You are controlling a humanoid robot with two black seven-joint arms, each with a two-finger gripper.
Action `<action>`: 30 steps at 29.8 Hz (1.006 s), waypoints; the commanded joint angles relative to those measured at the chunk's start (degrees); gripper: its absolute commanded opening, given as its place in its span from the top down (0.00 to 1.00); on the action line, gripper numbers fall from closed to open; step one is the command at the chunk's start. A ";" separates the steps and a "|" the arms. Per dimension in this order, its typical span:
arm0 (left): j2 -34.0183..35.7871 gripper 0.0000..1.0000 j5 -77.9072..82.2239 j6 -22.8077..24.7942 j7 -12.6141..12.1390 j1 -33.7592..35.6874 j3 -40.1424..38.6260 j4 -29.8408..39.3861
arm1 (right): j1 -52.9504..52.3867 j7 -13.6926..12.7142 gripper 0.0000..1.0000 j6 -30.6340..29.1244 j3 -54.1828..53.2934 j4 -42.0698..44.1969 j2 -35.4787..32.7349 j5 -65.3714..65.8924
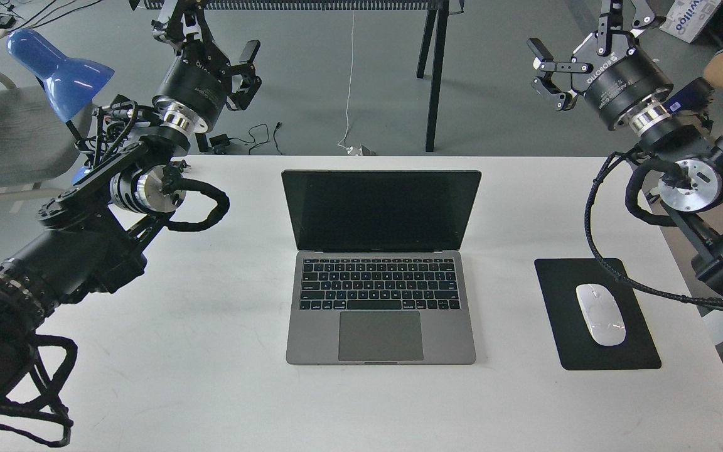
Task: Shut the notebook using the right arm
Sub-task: 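Raise the right arm and swing the right gripper over the laptop screen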
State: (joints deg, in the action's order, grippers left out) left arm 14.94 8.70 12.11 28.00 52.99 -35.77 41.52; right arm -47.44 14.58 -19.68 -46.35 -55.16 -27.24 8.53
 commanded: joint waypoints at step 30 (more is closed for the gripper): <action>-0.09 0.00 0.27 -1.38 0.00 0.01 0.09 0.05 | -31.57 -4.04 0.00 4.48 55.38 22.02 17.83 2.90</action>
State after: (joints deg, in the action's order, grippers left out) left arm 14.85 8.96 10.74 28.00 52.99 -35.68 41.57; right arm -77.51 10.60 -15.04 3.74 -35.53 -12.63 11.38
